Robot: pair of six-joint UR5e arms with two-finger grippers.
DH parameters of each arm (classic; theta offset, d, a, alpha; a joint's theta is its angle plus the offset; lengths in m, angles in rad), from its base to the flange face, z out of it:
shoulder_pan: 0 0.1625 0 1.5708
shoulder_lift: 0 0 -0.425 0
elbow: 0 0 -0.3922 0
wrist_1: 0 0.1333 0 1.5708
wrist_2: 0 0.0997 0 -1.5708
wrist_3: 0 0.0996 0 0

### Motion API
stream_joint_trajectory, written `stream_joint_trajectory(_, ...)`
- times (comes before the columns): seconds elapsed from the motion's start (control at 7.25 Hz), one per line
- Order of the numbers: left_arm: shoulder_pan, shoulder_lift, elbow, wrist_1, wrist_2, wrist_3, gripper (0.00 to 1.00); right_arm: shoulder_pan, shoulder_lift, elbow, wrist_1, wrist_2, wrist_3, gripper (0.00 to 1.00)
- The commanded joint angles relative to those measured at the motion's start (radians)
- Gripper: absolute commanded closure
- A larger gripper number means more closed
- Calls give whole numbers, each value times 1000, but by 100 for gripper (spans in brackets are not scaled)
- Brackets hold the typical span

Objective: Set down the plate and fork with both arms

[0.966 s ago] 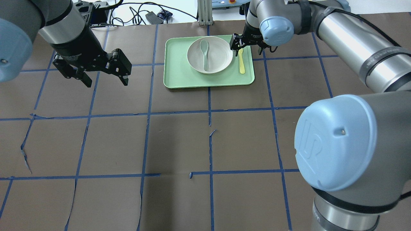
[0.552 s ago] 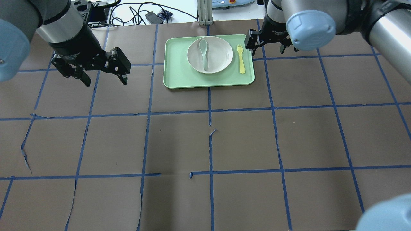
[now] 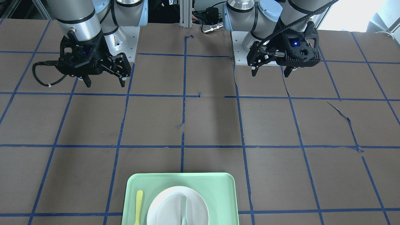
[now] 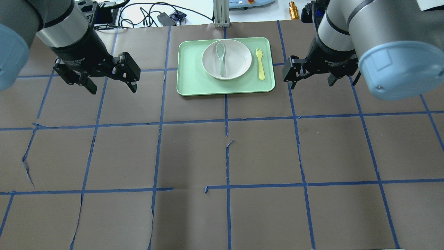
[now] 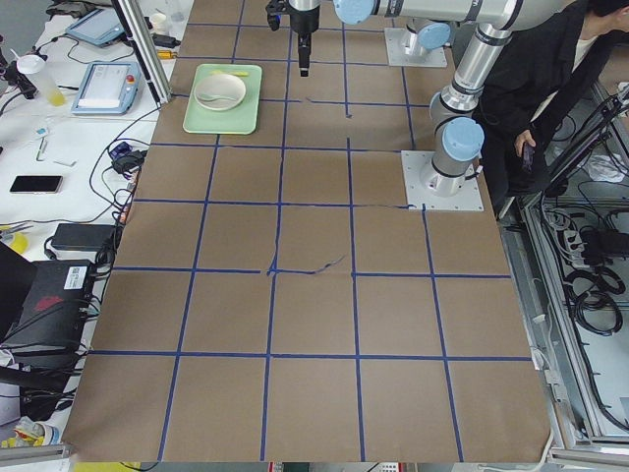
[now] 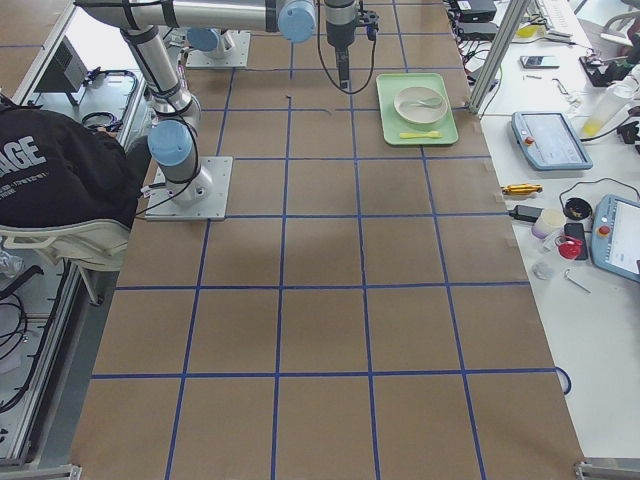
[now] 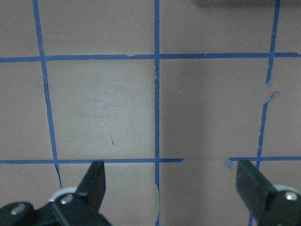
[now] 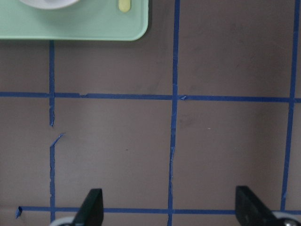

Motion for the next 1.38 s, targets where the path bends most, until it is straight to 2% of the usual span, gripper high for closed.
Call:
stream_joint_trajectory(0.0, 0, 2, 0, -3, 0, -1, 0, -1, -33, -27, 91, 12, 8, 0)
stream_joint_trajectory(0.28, 0, 5, 0, -3, 0, 1, 0, -10, -17, -102, 91, 15, 6, 0)
stream_joint_trajectory(1.24, 0, 3, 0, -1, 0, -5, 0, -10, -2, -101, 70, 2, 8, 0)
